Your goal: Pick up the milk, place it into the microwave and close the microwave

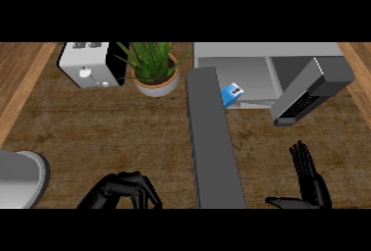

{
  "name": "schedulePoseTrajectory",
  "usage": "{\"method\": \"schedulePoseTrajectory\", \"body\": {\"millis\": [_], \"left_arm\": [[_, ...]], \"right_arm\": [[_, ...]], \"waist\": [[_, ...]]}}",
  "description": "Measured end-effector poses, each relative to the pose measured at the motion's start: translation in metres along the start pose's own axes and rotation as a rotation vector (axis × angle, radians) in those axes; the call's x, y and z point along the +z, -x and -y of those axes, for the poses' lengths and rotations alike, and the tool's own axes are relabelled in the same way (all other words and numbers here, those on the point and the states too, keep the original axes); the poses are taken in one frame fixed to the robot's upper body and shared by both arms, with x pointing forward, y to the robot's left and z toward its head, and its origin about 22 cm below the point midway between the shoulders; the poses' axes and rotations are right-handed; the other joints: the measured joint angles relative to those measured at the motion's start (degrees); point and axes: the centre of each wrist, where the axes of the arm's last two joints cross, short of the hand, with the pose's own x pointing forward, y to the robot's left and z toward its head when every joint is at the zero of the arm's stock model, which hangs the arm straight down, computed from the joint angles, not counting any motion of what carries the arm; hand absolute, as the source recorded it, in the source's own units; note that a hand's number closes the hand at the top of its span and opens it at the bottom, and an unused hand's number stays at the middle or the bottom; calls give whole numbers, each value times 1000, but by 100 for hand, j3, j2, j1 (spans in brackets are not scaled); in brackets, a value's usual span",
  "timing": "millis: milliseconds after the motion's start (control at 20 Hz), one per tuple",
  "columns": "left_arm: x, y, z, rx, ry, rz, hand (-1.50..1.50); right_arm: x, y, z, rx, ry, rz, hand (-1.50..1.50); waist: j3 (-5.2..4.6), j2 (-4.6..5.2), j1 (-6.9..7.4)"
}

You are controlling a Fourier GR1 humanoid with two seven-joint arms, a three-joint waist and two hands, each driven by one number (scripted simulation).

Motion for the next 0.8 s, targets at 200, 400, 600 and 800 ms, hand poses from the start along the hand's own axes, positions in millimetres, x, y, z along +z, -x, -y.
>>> {"method": "schedulePoseTrajectory", "body": {"millis": [200, 400, 600, 800], "left_arm": [[-22, 8, 11, -14, 95, -22, 150], [-41, 15, 24, -18, 218, -64, 150], [-60, 24, 45, -28, 307, -84, 150], [-78, 34, 72, -79, 362, -62, 150]], "right_arm": [[28, -5, 10, 5, 8, -3, -150], [41, -15, 21, 8, 20, 4, -150], [53, -29, 34, 7, 28, 16, -150], [57, -41, 41, 5, 18, 40, -150]], "waist": [[1, 6, -19], [2, 8, -22], [4, 6, -27], [2, 7, -47]]}}
